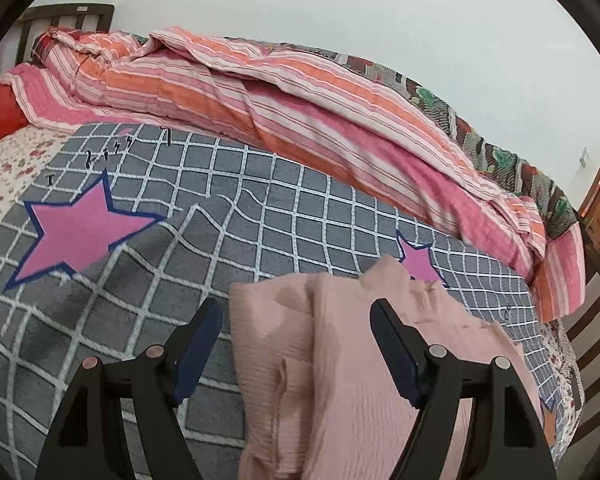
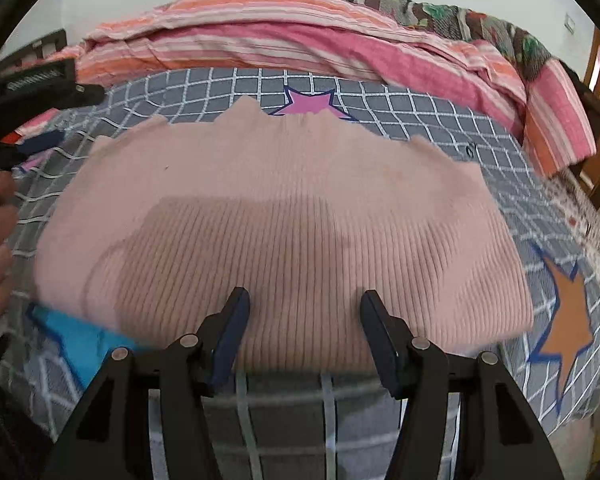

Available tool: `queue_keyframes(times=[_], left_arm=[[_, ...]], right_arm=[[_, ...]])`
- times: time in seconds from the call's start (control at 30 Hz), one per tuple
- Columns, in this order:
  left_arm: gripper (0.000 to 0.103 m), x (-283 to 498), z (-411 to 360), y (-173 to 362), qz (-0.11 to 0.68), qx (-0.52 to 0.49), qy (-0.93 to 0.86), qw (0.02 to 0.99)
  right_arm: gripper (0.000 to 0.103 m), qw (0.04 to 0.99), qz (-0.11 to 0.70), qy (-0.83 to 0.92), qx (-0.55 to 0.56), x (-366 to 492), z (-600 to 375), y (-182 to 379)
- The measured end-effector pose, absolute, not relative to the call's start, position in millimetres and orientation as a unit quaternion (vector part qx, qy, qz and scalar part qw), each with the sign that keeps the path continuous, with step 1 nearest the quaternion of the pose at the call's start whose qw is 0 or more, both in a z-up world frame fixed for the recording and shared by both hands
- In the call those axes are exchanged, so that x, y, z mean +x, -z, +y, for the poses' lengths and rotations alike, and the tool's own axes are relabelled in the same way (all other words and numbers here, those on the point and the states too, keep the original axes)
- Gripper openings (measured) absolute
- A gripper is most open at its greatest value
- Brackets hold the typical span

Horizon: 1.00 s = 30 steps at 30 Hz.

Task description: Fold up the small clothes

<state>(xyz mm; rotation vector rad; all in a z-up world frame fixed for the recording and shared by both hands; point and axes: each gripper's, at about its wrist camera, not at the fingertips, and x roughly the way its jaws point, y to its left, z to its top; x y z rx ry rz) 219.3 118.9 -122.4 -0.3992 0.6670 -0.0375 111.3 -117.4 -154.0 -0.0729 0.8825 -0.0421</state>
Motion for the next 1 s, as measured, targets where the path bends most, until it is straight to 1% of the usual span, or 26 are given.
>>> queue_keyframes(times=[0.1,0.17,0.27,0.4,0.5,0.6,0.7,0.77,0.8,0.9,0.93,1.0], left_arm=[[0.075,207,116,122,0.312,-0.209,0.026,0.927],[0.075,194,111,122,0.307,-0.205,0.033,0.929],[0.075,168,102,129,0.309,-0.196,0.037,0.930],[0.075,136,91,148,0.339,-0.193,0.064,0.918],[0.075,115,86,155,0.346,-0.190,0.067,0.917],[0.075,100,88,163,0.368,-0.202,0.063,0.905],[0.075,90,93,171,0.386,-0.244,0.068,0.887],[0.075,86,93,175,0.394,-0.255,0.069,0.880],[0.075,87,91,177,0.400,-0.257,0.069,0.877],[0.075,90,87,183,0.412,-0.264,0.078,0.869],[0.075,92,85,184,0.413,-0.265,0.078,0.868],[0.075,100,82,185,0.415,-0.259,0.079,0.869]], right_arm=[[0.057,0.911,0.410,0.005,-0.042,89,-120,150],[0.057,0.922,0.384,0.003,-0.046,73,-129,143],[0.057,0.930,0.367,0.007,-0.020,64,-154,135],[0.057,0.933,0.357,0.024,0.038,71,-198,128],[0.057,0.943,0.325,0.035,0.067,74,-230,118],[0.057,0.947,0.308,0.053,0.069,85,-255,106],[0.058,0.953,0.288,0.063,0.069,103,-273,84],[0.063,0.959,0.265,0.075,0.072,112,-283,73],[0.064,0.961,0.255,0.080,0.074,114,-287,71],[0.065,0.966,0.221,0.105,0.084,110,-301,83],[0.065,0.964,0.219,0.116,0.096,105,-307,95],[0.065,0.954,0.243,0.137,0.111,104,-317,104]])
